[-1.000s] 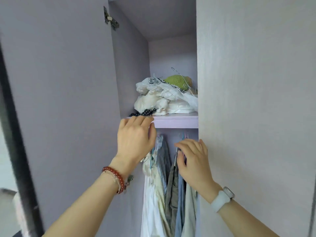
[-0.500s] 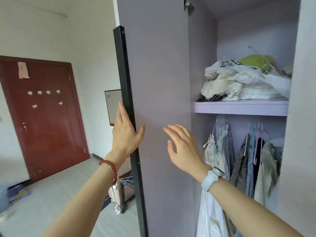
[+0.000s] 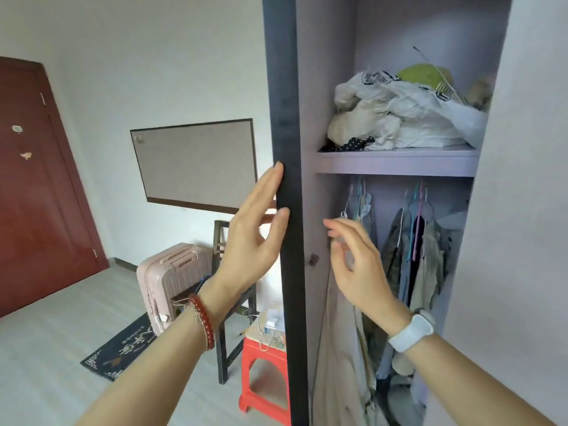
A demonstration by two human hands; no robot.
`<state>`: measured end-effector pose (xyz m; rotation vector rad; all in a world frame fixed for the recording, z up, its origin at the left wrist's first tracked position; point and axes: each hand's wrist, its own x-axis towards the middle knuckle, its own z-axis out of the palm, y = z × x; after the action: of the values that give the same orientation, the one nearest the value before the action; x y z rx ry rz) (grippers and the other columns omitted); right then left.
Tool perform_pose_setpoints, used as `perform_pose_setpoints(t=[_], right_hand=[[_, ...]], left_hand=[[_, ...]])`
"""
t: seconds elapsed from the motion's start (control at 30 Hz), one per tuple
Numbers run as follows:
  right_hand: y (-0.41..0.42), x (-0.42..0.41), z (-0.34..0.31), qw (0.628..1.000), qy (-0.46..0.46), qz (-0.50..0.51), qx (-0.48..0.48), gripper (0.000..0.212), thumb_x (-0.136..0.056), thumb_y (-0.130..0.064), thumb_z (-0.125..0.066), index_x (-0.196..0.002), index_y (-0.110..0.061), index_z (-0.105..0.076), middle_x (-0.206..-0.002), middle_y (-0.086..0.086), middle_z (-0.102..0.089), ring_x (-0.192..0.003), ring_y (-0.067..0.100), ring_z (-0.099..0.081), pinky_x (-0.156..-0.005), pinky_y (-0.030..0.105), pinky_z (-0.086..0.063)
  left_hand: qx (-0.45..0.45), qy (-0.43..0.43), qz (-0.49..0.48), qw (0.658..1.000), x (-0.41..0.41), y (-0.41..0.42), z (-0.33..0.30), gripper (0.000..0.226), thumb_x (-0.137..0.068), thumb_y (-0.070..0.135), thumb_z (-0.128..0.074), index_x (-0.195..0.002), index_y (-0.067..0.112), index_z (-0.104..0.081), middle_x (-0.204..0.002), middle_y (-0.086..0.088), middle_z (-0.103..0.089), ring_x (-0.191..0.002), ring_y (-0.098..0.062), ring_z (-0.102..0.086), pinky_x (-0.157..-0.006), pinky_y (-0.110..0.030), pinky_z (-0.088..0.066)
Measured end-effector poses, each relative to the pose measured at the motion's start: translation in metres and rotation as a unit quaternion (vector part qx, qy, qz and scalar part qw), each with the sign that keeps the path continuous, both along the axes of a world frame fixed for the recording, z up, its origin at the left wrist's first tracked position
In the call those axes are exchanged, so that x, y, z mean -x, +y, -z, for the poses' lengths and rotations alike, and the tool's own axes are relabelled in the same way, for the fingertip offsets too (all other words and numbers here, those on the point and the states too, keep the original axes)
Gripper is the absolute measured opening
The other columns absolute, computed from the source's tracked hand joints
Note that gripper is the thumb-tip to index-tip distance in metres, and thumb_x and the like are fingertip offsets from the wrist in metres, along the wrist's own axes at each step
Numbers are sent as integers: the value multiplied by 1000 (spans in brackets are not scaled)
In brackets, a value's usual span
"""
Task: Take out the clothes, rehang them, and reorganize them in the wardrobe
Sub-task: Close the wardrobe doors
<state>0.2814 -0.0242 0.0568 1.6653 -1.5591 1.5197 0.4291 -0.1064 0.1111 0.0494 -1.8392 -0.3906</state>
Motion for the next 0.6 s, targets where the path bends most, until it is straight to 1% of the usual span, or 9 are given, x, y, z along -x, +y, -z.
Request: perform_pose_setpoints(t=[0.03,0.1,0.17,0.23,0.3,0.4,0.5,0.57,0.6], right_hand=[[6,6,1,1000,-8,10,17,34,-89,-16,-39,-116,-4,-56,-113,3,-53,-100,5,-52,-89,11,-40],[20,19,4,998,-22,36,42,35,-90,-18,-35,-114,-4,-56,-112,4,-53,-101,2,-50,-89,14,-43],[38,36,9,994,-32,78,68,35,-90,-17,-34,-114,-3,-56,-112,1,-51,-103,6,-50,-87,23,-47],[57,53,15,987,-41,131,81,38,-89,-17,-34,-116,-2,-55,-113,3,-50,-104,12,-51,-87,25,-48],[73,70,21,979,-52,186,66,41,-88,-16,-37,-123,-2,-51,-119,9,-50,-108,15,-49,-92,17,-42],[87,95,32,971,-52,233,3,46,-86,-4,-43,-132,-2,-43,-131,11,-43,-119,5,-33,-97,-2,-21],[87,120,38,970,-101,210,-67,53,-90,-2,-43,-141,-6,-28,-144,-6,-23,-128,-4,-18,-97,-6,-8],[84,140,38,966,-150,187,-98,58,-92,-4,-40,-145,-14,-17,-144,-17,-11,-134,-2,-15,-98,-5,-6],[83,150,38,962,-178,174,-109,61,-92,-6,-39,-146,-18,-12,-144,-19,-11,-136,0,-15,-100,-3,-8]], left_hand=[[15,-12,21,1000,13,5,0,53,-92,13,-46,-135,38,-27,-140,25,-31,-120,-9,-49,-85,-11,-45],[59,-37,29,997,42,13,1,52,-93,18,-46,-139,32,-26,-143,20,-31,-112,-3,-50,-86,-13,-45],[95,-58,18,994,77,21,2,52,-94,25,-46,-142,25,-26,-146,11,-33,-118,-10,-44,-97,-14,-37],[111,-72,12,991,115,32,1,53,-93,30,-46,-143,24,-27,-146,4,-37,-127,-17,-36,-103,-19,-32],[121,-93,2,988,152,43,0,54,-94,32,-47,-143,25,-25,-147,2,-36,-134,-22,-28,-107,-31,-30],[118,-135,-10,984,203,55,0,59,-94,33,-46,-145,28,-15,-151,4,-27,-140,-30,-18,-111,-50,-22],[133,-169,-64,974,245,56,-2,60,-95,40,-41,-146,33,-9,-153,11,-18,-142,-29,-9,-107,-64,-10],[153,-179,-99,967,269,55,-4,61,-94,41,-42,-146,31,-12,-153,11,-19,-142,-30,-9,-103,-69,-10],[160,-183,-111,964,278,55,-5,62,-94,41,-44,-146,30,-13,-153,11,-20,-142,-31,-10,-101,-70,-12]])
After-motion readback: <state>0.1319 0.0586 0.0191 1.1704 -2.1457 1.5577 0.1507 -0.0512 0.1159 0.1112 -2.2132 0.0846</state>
